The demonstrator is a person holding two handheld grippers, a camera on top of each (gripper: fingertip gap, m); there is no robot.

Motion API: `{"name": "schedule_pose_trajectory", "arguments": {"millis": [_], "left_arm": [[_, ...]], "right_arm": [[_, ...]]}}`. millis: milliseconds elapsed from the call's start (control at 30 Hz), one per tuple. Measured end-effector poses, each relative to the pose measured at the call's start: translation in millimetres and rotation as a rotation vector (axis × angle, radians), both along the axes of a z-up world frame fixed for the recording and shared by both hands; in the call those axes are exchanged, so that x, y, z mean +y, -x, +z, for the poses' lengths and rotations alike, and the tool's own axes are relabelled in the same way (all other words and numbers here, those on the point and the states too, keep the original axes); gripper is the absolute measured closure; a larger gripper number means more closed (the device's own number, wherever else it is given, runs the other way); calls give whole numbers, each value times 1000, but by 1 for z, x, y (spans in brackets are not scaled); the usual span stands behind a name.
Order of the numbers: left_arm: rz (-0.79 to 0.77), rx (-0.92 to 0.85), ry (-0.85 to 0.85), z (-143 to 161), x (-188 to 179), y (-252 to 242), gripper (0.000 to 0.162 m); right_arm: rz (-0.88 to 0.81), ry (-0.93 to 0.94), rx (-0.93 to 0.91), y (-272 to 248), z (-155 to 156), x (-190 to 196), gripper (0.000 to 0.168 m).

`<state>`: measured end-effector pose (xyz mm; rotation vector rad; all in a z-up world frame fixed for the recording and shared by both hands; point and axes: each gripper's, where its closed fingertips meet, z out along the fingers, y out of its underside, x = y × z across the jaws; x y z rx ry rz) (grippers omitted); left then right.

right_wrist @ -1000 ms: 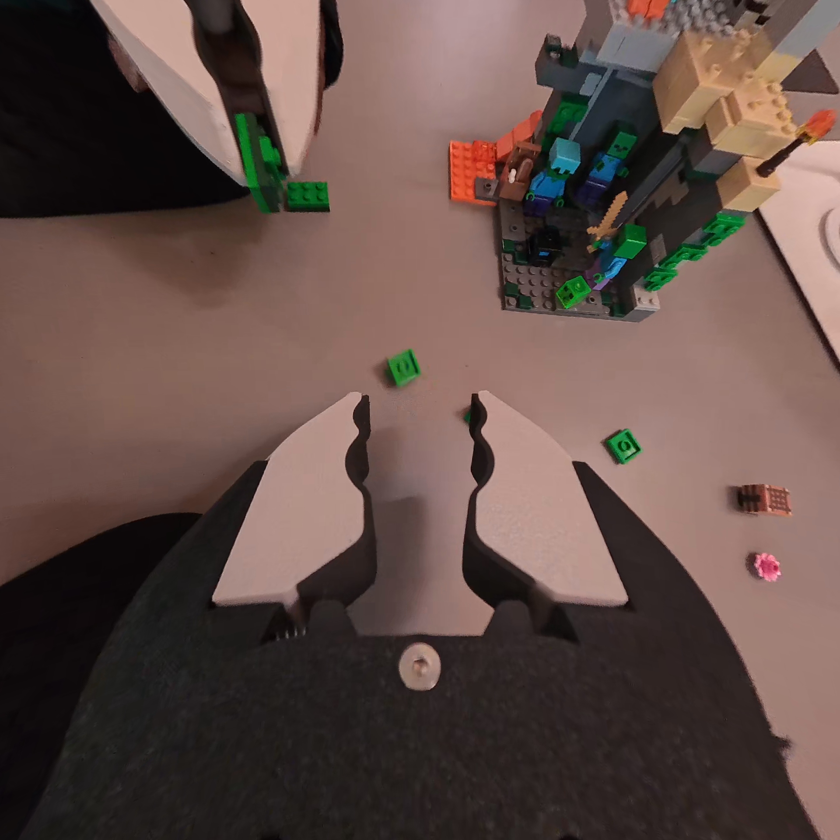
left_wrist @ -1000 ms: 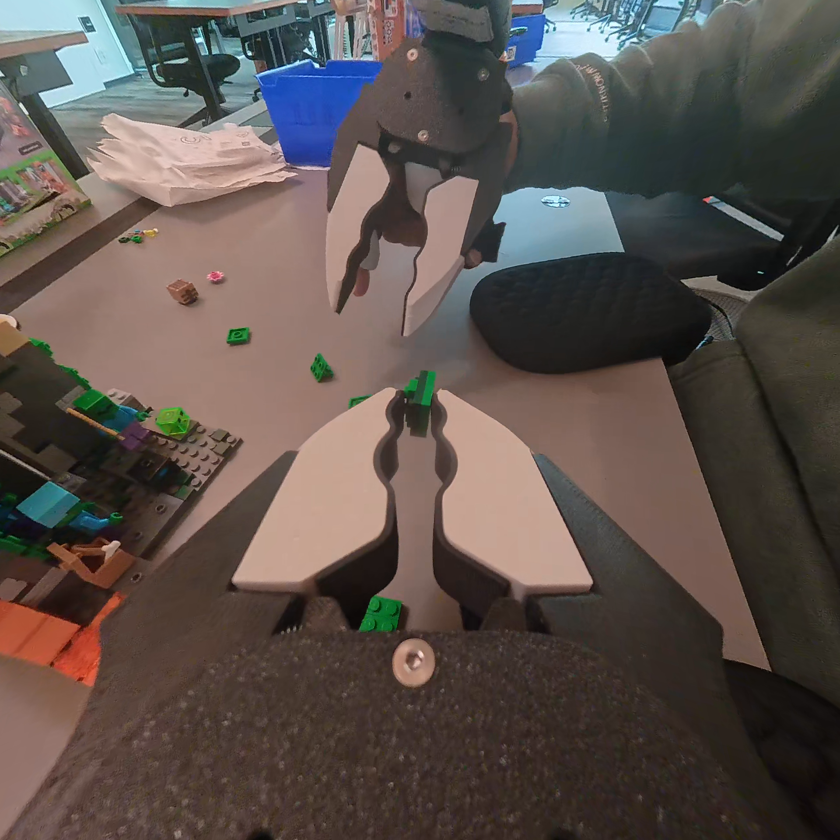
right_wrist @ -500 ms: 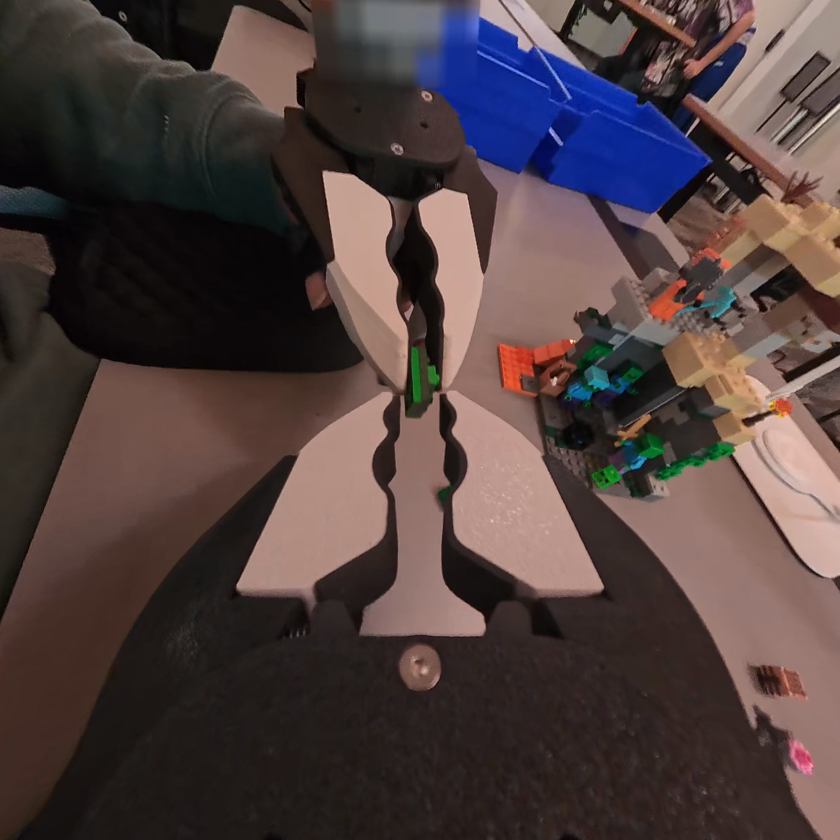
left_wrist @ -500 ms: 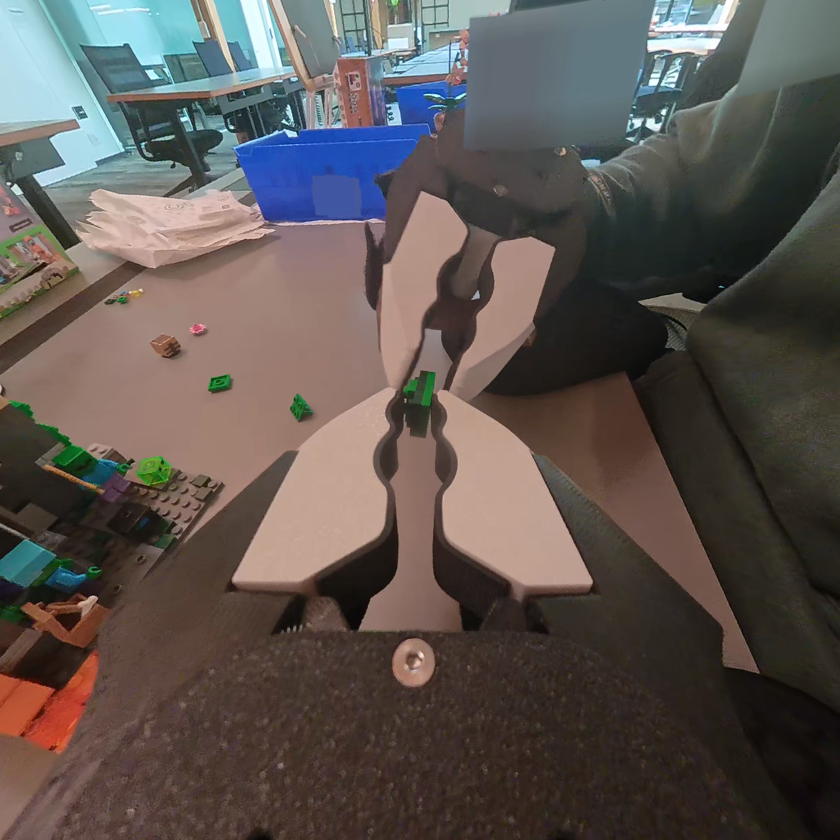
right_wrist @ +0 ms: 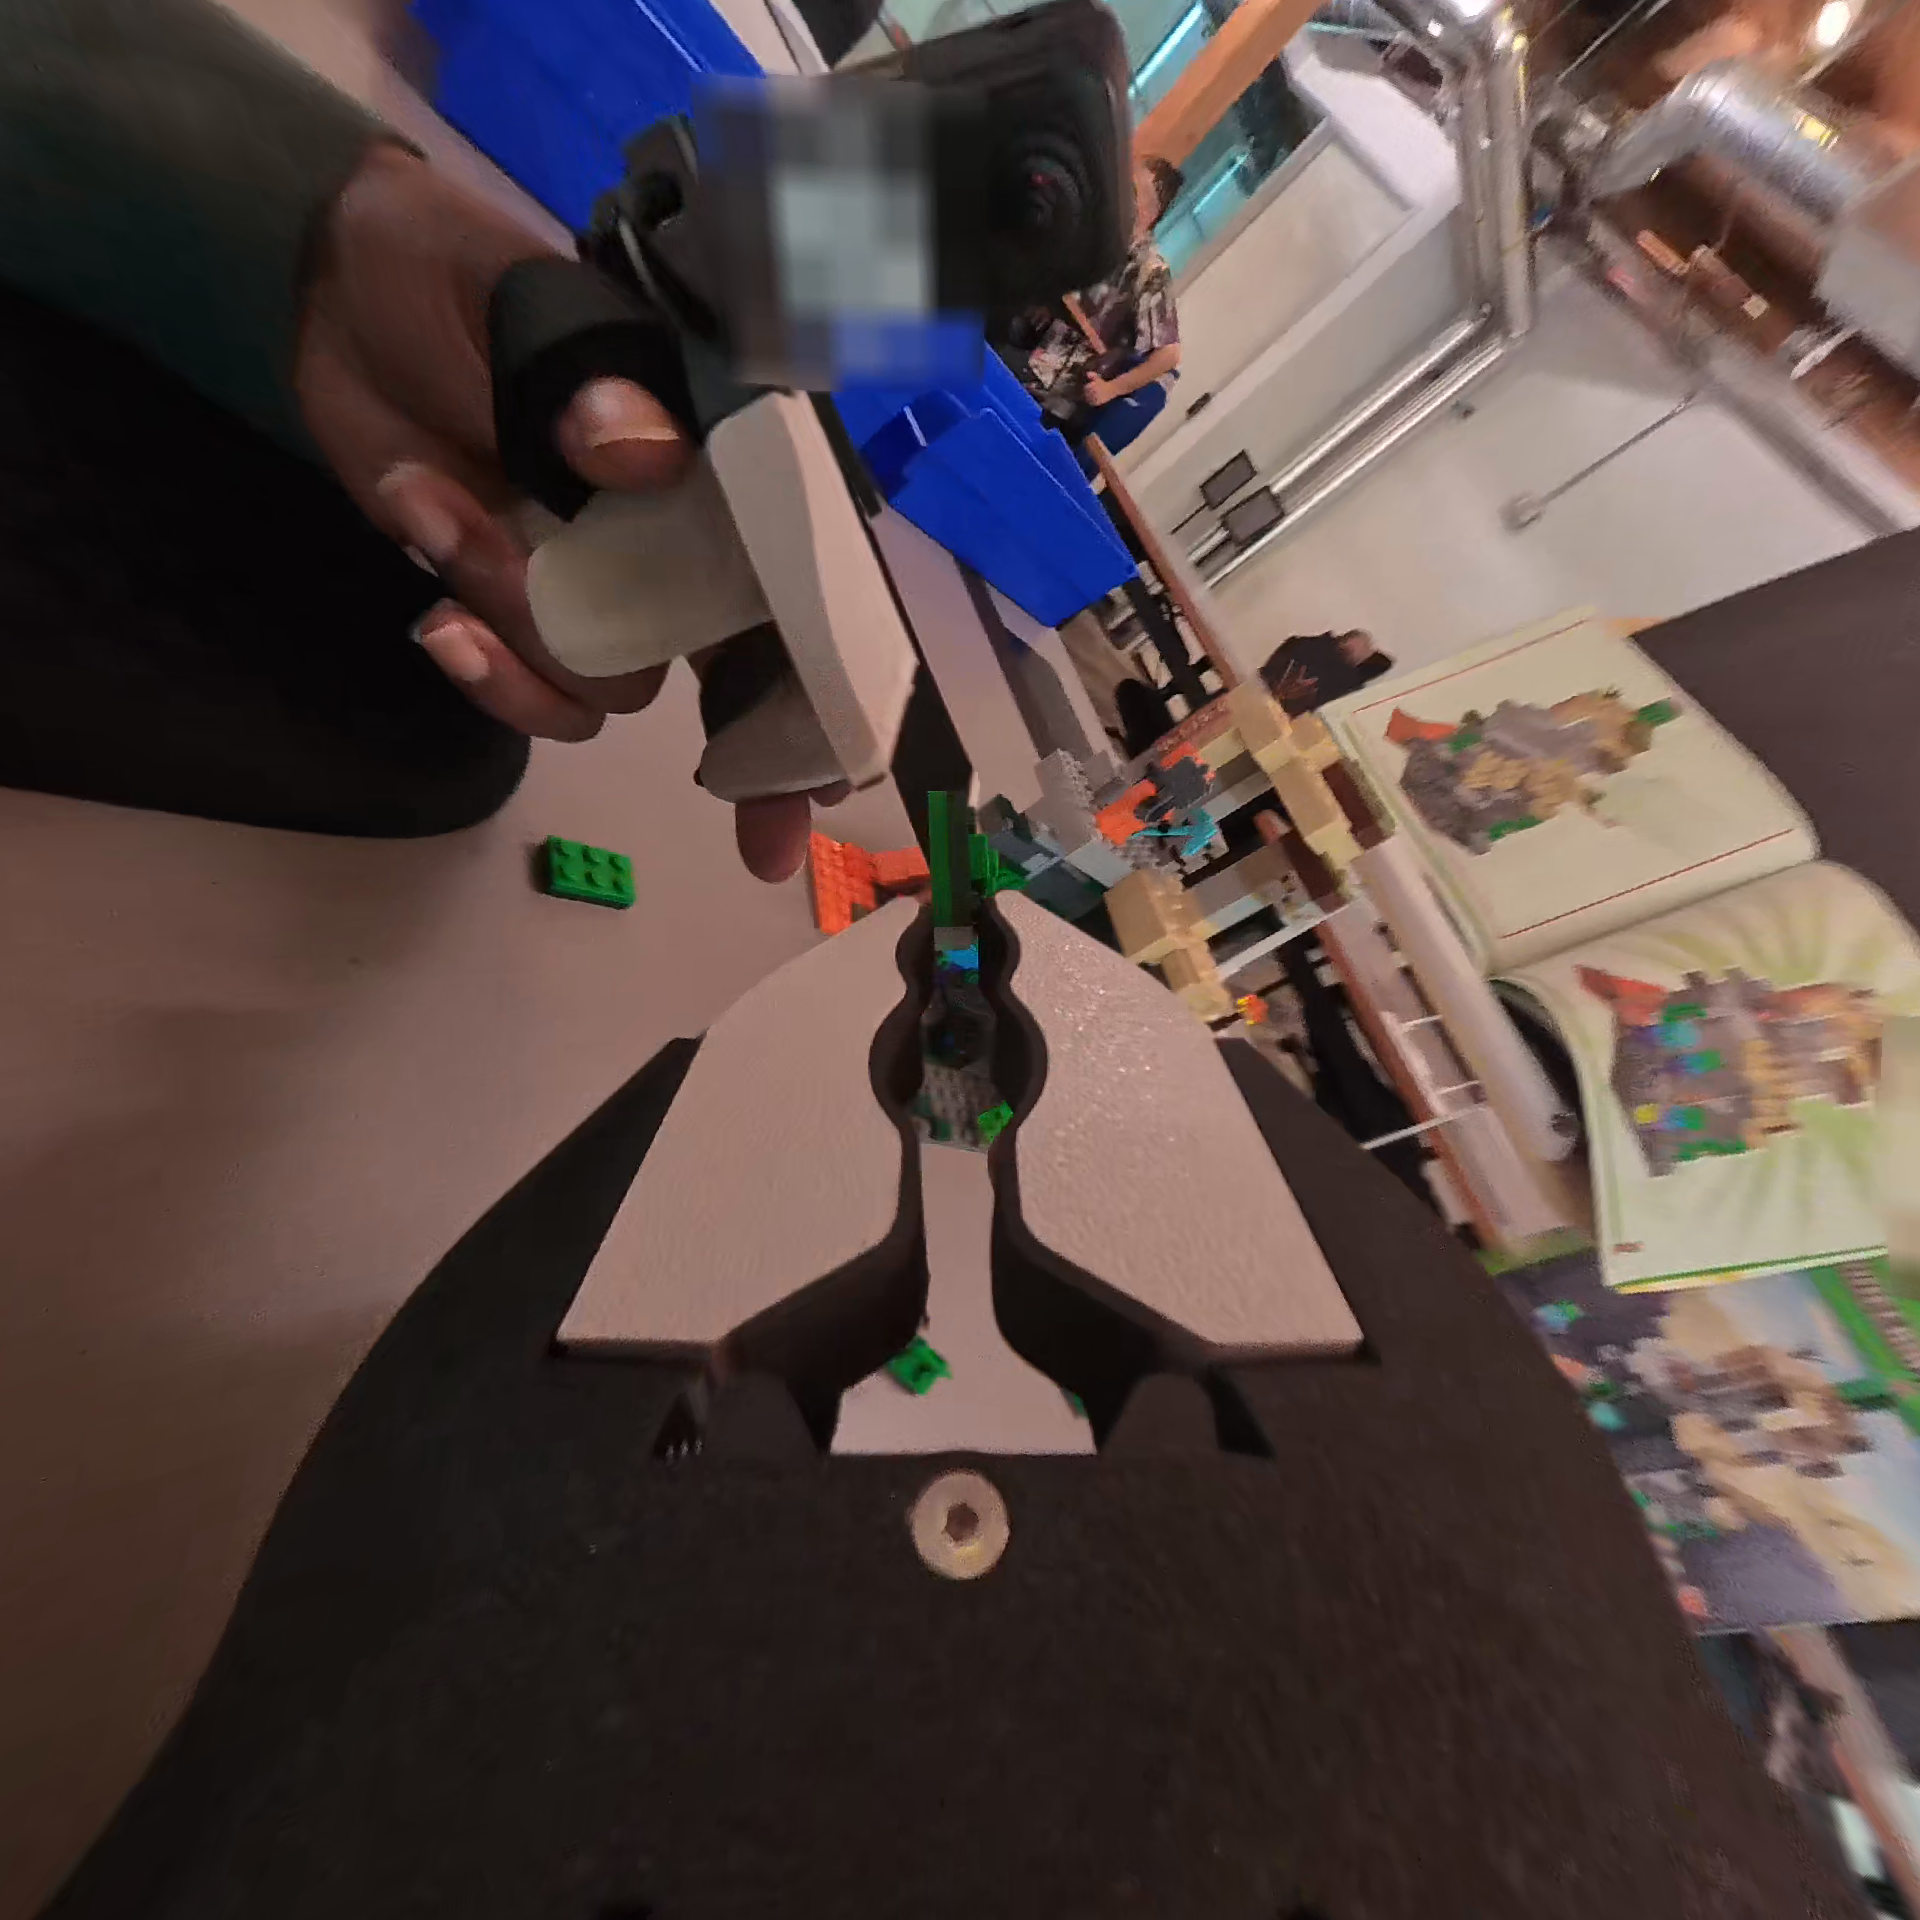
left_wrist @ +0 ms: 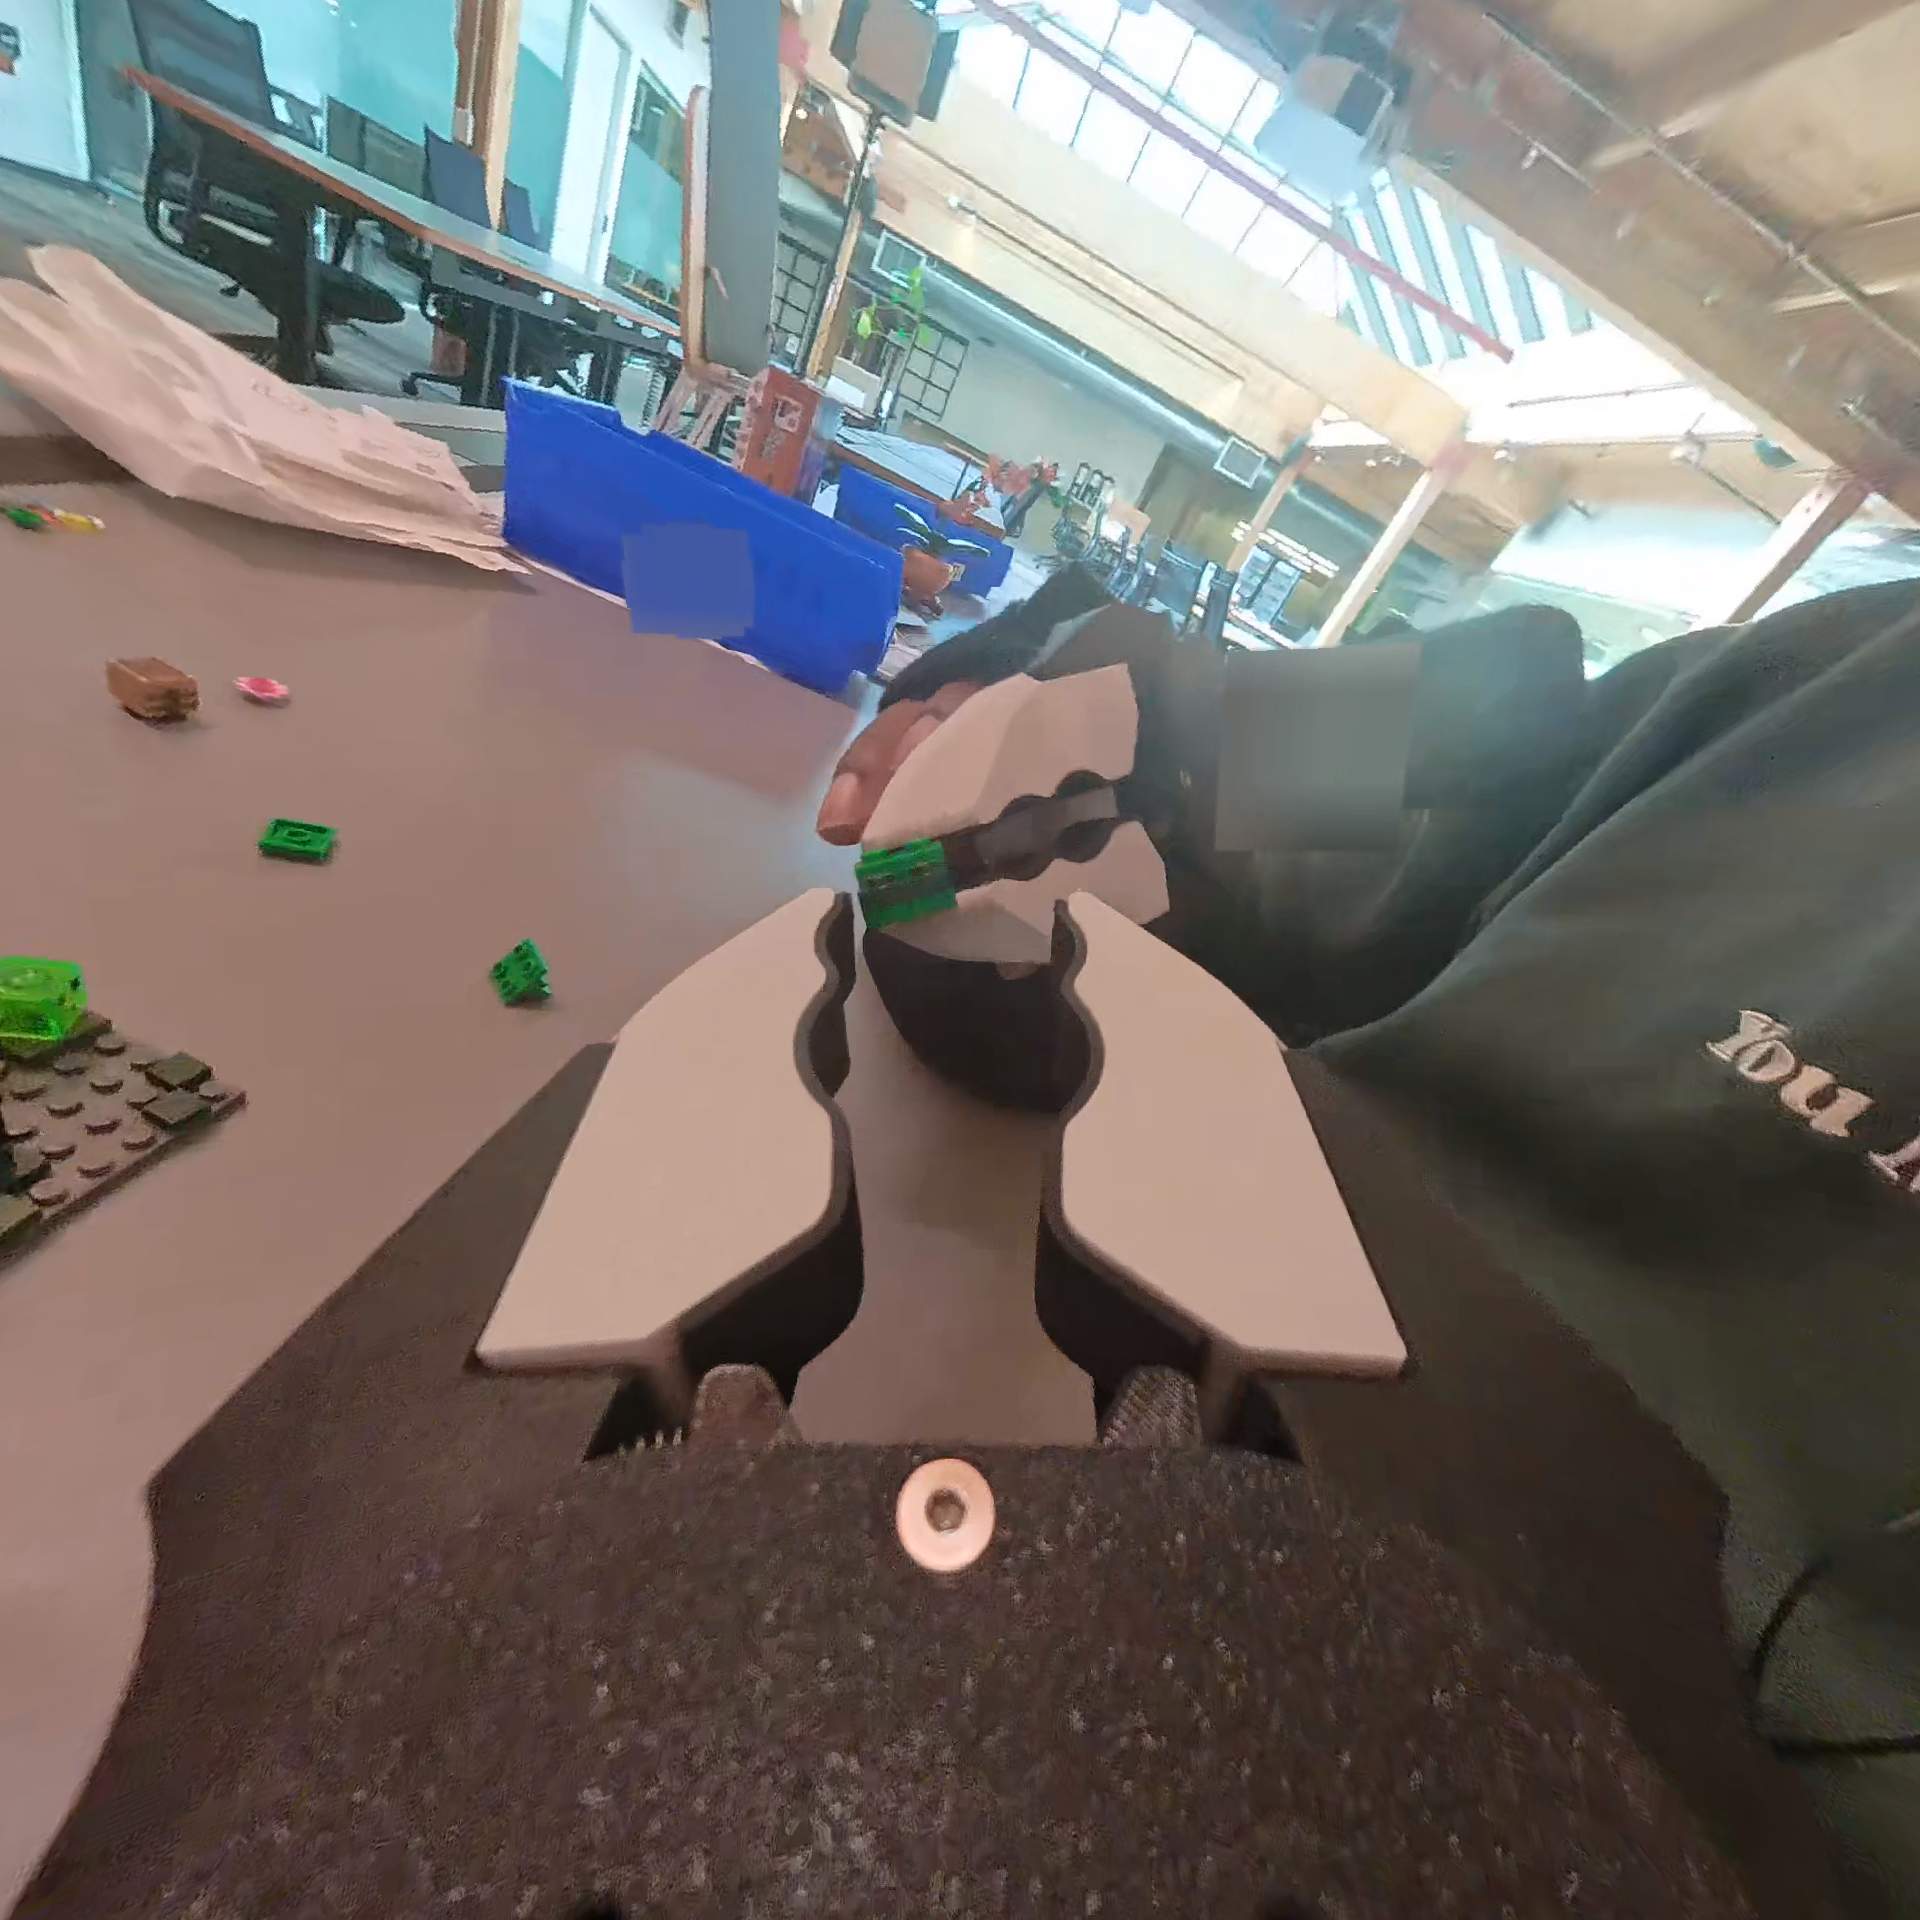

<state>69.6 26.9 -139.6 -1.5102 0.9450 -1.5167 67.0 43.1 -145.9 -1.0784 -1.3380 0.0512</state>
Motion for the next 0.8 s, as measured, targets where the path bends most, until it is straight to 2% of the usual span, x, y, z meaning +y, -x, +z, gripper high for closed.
{"name": "schedule_pose_trajectory", "arguments": {"millis": [233, 433, 600, 800], "left_arm": [[12, 89, -4, -13, 0, -6, 142], [22, 139, -74, -16, -1, -5, 145], [31, 202, -193, -21, -2, -3, 145], [18, 274, -355, -27, -9, -3, 145]], "right_arm": [[-36, -191, -104, 3, -3, -4, 161], [-33, -225, -111, 4, -5, -6, 160], [23, -36, -69, 6, -13, -8, 157], [190, 436, 14, 3, -22, -20, 151]]}}
